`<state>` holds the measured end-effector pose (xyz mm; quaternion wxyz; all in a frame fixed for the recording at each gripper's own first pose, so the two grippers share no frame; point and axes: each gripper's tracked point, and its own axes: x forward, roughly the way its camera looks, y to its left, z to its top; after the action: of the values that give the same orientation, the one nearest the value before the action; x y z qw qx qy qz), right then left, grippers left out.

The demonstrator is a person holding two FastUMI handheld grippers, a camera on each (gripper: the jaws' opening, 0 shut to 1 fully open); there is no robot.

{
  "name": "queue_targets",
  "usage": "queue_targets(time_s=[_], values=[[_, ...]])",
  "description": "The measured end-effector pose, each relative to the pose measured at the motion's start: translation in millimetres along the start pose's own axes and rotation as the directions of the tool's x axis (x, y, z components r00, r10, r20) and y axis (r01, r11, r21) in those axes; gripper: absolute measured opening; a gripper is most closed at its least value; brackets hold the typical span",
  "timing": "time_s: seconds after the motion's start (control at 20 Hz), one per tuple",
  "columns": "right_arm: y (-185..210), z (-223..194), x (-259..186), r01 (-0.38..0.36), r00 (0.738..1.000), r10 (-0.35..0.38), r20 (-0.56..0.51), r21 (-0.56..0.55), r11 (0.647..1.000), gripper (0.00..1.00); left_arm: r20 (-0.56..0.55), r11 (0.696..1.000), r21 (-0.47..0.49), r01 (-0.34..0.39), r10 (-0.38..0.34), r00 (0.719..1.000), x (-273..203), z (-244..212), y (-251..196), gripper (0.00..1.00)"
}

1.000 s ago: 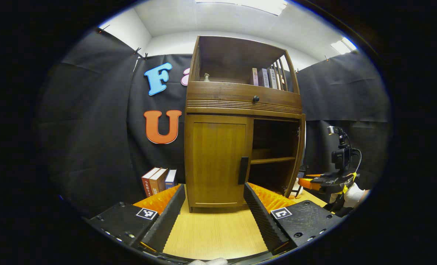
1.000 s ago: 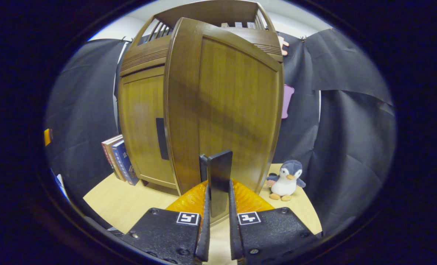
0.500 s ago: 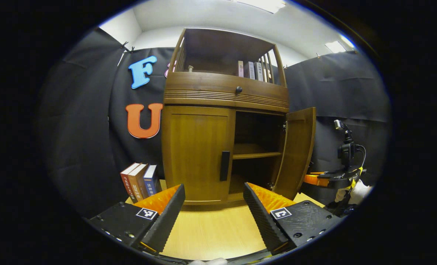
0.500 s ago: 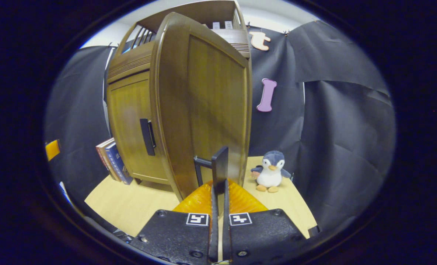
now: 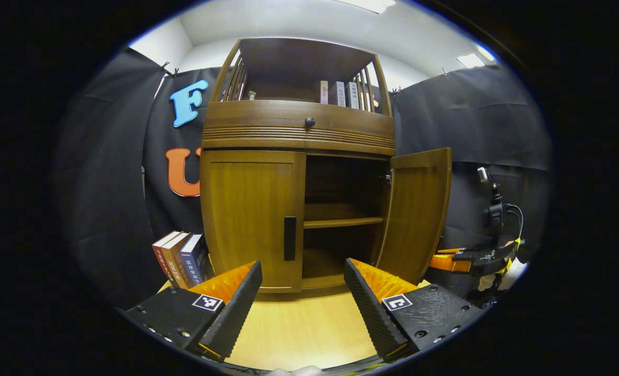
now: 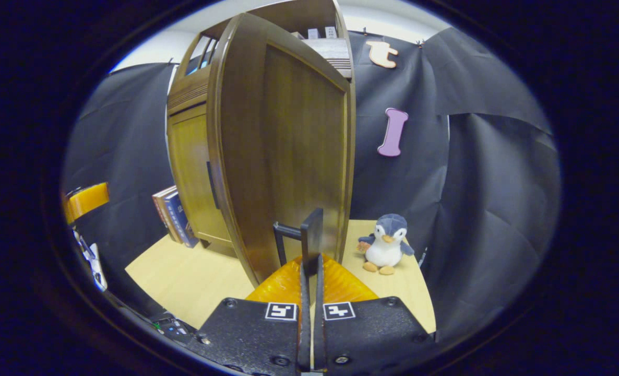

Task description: Open the right door of the double-door shoe cabinet with the right hand, and open the left door with the left hand.

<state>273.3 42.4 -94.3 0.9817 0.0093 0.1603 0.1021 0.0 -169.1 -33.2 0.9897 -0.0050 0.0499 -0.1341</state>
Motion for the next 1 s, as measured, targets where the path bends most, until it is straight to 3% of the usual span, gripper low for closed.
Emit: queue_targets(time_s=[0.55,0.8,0.85,0.95,1.0], values=[[-64,0,-7,-0.237,0.972,0.237,-0.014,-0.054,0.970,0.06,0.002,0.985,0.036,-0.167,0.167,0.986,-19,6,-97,0.95],[-91,1,-6,-0.289,0.957,0.288,-0.019,-0.068,0.955,0.05,-0.027,0.970,0.013,-0.244,0.244,0.969,-41,-3,-116,0.95],[-95,1,-6,-0.300,0.954,0.299,-0.016,-0.064,0.952,0.05,-0.029,0.965,0.013,-0.260,0.260,0.965,-46,-3,-117,1.00],[-95,2,-5,-0.324,0.946,0.324,-0.009,-0.064,0.944,0.05,-0.030,0.957,0.011,-0.291,0.291,0.956,-58,-1,-120,1.00],[-96,1,-5,-0.331,0.943,0.332,-0.008,-0.077,0.940,0.05,-0.030,0.953,0.010,-0.301,0.302,0.953,-61,2,-122,0.95]])
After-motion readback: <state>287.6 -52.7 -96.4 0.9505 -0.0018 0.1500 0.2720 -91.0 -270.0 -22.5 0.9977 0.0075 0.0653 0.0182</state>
